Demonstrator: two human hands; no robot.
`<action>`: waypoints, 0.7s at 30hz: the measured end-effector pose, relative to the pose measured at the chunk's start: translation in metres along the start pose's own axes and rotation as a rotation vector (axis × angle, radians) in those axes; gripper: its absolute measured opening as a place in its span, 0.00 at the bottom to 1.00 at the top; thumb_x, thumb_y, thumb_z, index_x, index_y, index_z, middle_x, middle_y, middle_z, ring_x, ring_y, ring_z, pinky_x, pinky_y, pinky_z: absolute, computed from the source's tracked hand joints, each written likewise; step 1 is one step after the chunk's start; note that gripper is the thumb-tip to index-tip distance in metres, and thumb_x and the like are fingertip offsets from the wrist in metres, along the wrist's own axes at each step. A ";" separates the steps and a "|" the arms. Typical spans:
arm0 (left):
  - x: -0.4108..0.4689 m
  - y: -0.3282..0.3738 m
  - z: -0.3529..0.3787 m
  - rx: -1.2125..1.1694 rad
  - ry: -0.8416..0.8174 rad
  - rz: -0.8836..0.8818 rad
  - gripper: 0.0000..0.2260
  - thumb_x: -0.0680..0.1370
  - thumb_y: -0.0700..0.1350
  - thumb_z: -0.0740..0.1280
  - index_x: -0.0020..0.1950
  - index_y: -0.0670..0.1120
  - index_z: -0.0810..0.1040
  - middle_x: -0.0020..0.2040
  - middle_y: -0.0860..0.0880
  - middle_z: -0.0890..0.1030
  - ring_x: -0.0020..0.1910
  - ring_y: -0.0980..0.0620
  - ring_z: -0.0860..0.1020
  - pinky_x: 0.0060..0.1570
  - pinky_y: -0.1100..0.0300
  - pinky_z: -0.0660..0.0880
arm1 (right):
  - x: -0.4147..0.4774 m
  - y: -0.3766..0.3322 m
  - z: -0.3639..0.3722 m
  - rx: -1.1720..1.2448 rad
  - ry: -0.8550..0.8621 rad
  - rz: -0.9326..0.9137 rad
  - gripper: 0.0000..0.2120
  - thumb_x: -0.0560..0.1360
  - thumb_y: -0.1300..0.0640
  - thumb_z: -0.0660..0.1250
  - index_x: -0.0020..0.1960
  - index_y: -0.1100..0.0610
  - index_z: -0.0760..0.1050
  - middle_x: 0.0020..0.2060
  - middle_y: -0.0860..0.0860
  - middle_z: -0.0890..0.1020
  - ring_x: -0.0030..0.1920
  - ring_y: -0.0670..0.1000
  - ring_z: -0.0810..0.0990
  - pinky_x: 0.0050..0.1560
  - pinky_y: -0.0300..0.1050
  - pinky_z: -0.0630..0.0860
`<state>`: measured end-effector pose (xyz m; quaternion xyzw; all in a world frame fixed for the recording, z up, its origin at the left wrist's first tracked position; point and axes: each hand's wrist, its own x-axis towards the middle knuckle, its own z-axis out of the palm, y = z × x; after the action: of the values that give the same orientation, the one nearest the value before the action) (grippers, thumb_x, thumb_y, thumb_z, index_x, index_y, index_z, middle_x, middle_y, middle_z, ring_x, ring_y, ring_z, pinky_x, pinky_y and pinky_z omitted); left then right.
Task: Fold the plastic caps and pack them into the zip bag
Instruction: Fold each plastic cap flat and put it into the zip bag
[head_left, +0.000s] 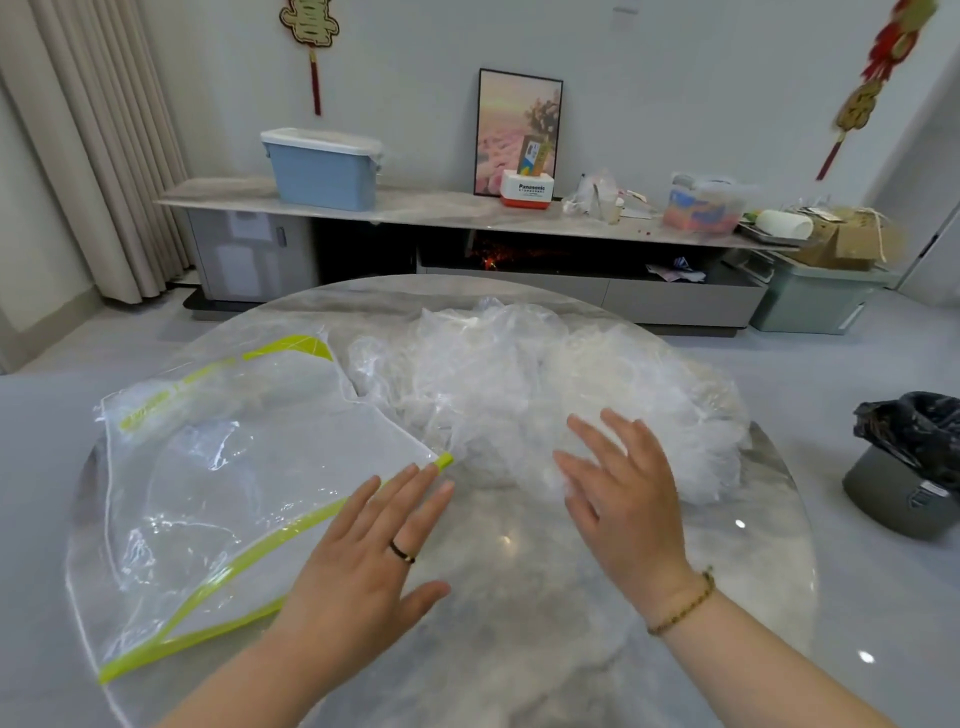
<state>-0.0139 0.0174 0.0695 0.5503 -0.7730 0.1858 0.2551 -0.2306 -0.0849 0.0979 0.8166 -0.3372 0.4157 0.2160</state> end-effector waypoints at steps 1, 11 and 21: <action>-0.001 0.005 0.002 -0.013 0.024 0.025 0.29 0.80 0.60 0.47 0.77 0.48 0.46 0.69 0.47 0.64 0.75 0.57 0.48 0.71 0.58 0.49 | -0.012 -0.004 -0.006 0.042 -0.026 -0.048 0.23 0.80 0.55 0.50 0.42 0.59 0.83 0.50 0.56 0.83 0.57 0.56 0.71 0.65 0.50 0.61; -0.027 0.041 0.035 0.001 -0.201 0.227 0.19 0.66 0.47 0.57 0.48 0.50 0.84 0.50 0.52 0.83 0.57 0.52 0.75 0.69 0.58 0.50 | -0.096 -0.037 -0.027 0.179 -0.444 -0.269 0.13 0.67 0.48 0.57 0.50 0.47 0.66 0.45 0.43 0.83 0.50 0.43 0.71 0.57 0.41 0.67; -0.020 0.036 0.033 -0.078 -0.299 0.136 0.17 0.66 0.45 0.54 0.29 0.53 0.82 0.30 0.61 0.80 0.27 0.61 0.78 0.35 0.68 0.65 | -0.111 -0.013 -0.032 0.235 -0.593 -0.002 0.14 0.65 0.52 0.57 0.43 0.49 0.80 0.44 0.44 0.83 0.49 0.42 0.73 0.49 0.33 0.73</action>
<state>-0.0487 0.0256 0.0307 0.5078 -0.8445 0.0884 0.1453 -0.2857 -0.0144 0.0236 0.9219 -0.3341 0.1956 0.0129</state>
